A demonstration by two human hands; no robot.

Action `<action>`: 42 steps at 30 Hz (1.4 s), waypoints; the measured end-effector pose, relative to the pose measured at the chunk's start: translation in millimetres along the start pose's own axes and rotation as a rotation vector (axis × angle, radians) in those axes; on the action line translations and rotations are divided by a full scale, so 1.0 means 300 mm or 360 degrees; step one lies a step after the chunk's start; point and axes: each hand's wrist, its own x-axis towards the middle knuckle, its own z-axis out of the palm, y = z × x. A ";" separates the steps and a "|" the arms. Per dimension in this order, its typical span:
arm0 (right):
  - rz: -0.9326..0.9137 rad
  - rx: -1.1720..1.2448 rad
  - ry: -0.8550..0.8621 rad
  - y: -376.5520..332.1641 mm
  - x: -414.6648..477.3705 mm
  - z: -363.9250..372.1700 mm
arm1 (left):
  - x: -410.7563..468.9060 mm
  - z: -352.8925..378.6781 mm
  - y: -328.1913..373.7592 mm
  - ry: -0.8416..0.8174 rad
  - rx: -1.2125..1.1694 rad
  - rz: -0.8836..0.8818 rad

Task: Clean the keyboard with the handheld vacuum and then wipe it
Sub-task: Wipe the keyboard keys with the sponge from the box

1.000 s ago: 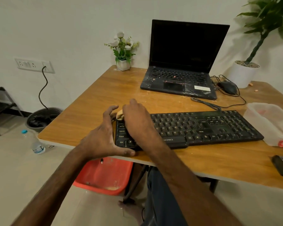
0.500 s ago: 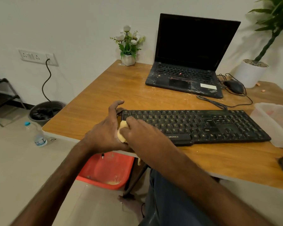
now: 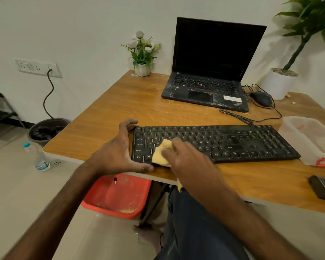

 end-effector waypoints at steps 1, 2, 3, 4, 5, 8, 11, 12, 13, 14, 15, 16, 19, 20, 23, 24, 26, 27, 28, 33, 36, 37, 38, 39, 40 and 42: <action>0.0098 0.0021 0.0031 0.044 -0.018 -0.004 | 0.000 -0.002 0.000 -0.0002 -0.0013 -0.0012; 0.0228 0.0022 0.0054 0.097 -0.035 -0.009 | 0.001 -0.001 0.000 -0.0002 -0.0024 -0.0022; 0.0374 0.0007 0.0081 0.152 -0.053 -0.018 | 0.000 -0.001 0.000 -0.0002 -0.0027 -0.0028; 0.0527 0.0005 0.0121 0.207 -0.069 -0.030 | 0.001 0.000 0.001 -0.0003 -0.0025 -0.0030; 0.0668 0.0023 0.0185 0.252 -0.081 -0.040 | 0.001 0.001 0.002 -0.0002 -0.0024 -0.0029; 0.0854 0.0106 0.0258 0.271 -0.091 -0.048 | 0.002 0.000 0.006 -0.0007 -0.0017 -0.0027; 0.0614 0.0078 0.0093 0.171 -0.084 -0.030 | -0.001 -0.002 0.005 -0.0008 -0.0018 -0.0019; 0.0551 0.0085 0.0075 0.153 -0.086 -0.028 | -0.002 -0.003 0.002 -0.0004 -0.0027 -0.0020; 0.0551 0.0094 0.0070 0.162 -0.089 -0.032 | -0.003 -0.004 0.000 -0.0005 -0.0037 -0.0019; 0.0601 0.0098 0.0070 0.194 -0.093 -0.042 | -0.002 -0.004 -0.001 -0.0010 -0.0047 -0.0017; 0.0664 0.0100 0.0075 0.239 -0.093 -0.051 | -0.002 -0.004 0.000 -0.0011 -0.0054 -0.0017; 0.0726 0.0104 0.0084 0.293 -0.090 -0.060 | -0.002 -0.005 0.001 -0.0008 -0.0059 -0.0021; 0.0833 0.0170 0.0179 0.439 -0.059 -0.085 | 0.000 -0.003 0.006 -0.0005 -0.0053 -0.0017; 0.0809 0.0174 0.0147 0.470 -0.047 -0.088 | 0.000 -0.003 0.006 -0.0003 -0.0051 -0.0017; 0.0616 0.0216 -0.0082 0.499 -0.049 -0.099 | 0.000 -0.003 0.007 0.0012 -0.0029 -0.0021; 0.0545 0.0215 -0.0127 0.499 -0.064 -0.108 | 0.002 -0.002 0.006 0.0014 -0.0029 -0.0021; 0.0474 0.0259 -0.0203 0.505 -0.100 -0.129 | 0.001 -0.002 0.005 0.0014 -0.0030 -0.0016; 0.0472 0.0311 -0.0236 0.511 -0.119 -0.140 | 0.000 -0.001 0.004 0.0018 -0.0032 -0.0011; 0.0481 0.0364 -0.0249 0.515 -0.135 -0.148 | 0.001 -0.001 0.002 0.0024 -0.0037 -0.0006; 0.0756 0.0407 0.0162 0.560 -0.125 -0.127 | -0.001 -0.005 0.001 0.0014 -0.0056 0.0015; 0.1030 0.0369 0.0241 0.591 -0.044 -0.099 | 0.001 -0.004 0.004 0.0006 -0.0085 0.0015; 0.1054 0.0355 0.0201 0.589 -0.012 -0.089 | 0.002 -0.004 0.004 0.0006 -0.0088 0.0015; 0.1034 0.0335 0.0152 0.578 0.018 -0.081 | 0.002 -0.004 0.003 0.0006 -0.0089 0.0010; 0.0993 0.0309 0.0101 0.564 0.046 -0.075 | 0.002 -0.004 0.003 0.0007 -0.0090 0.0008; 0.0944 0.0272 0.0055 0.544 0.065 -0.070 | 0.000 -0.004 0.003 0.0008 -0.0091 0.0007; 0.0877 0.0145 0.0005 0.517 0.079 -0.065 | -0.001 -0.004 0.002 0.0005 -0.0090 0.0003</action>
